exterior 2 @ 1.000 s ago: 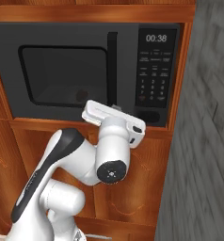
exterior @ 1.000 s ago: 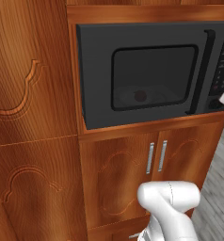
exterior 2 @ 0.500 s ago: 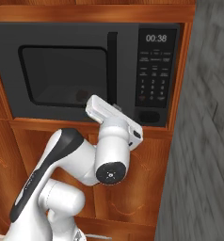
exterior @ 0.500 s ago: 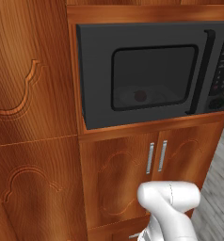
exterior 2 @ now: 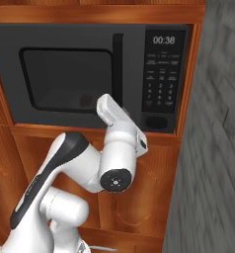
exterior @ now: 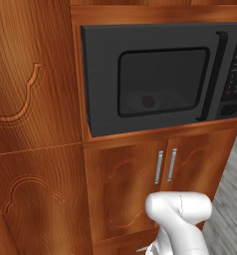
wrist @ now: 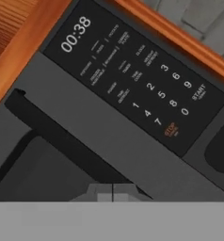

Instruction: Pick the bell pepper from the counter and place it in the microwave. Then turn on the microwave.

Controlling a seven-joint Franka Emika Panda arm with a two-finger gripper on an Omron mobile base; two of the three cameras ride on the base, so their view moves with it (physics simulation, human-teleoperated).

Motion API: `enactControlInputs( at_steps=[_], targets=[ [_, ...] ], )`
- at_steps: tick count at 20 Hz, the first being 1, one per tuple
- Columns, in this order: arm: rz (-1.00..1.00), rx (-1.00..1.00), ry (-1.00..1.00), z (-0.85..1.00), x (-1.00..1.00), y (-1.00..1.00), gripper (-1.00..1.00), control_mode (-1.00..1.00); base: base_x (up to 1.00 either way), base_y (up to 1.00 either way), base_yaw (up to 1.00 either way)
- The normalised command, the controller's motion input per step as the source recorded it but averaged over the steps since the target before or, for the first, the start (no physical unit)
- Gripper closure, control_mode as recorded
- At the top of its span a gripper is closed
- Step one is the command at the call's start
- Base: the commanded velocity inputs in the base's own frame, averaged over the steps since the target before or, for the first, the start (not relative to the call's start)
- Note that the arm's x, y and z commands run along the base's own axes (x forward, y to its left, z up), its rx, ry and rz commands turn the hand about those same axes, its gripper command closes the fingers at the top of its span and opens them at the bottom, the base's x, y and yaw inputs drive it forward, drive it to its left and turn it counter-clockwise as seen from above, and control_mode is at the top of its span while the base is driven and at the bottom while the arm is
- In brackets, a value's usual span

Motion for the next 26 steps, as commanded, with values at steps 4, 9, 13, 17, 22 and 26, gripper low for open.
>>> enactControlInputs(
  at_steps=[4,9,13,17,22,26],
  targets=[
    [0.00,0.17,0.01,0.09,0.00,-0.14,1.00,-1.00,0.00,0.00,0.00],
    [0.00,0.13,0.00,0.02,-0.03,-0.14,1.00,-1.00,0.00,0.00,0.00],
    [0.00,0.13,0.02,0.00,-0.04,-0.05,1.00,-1.00,0.00,0.00,0.00],
    [0.00,0.13,0.02,0.00,0.00,-0.05,1.00,-1.00,0.00,0.00,0.00],
    [0.00,0.05,0.02,0.00,0.00,-0.03,1.00,-1.00,0.00,0.00,0.00],
    [0.00,0.05,0.02,0.00,0.00,-0.08,1.00,-1.00,0.00,0.00,0.00]
  ],
)
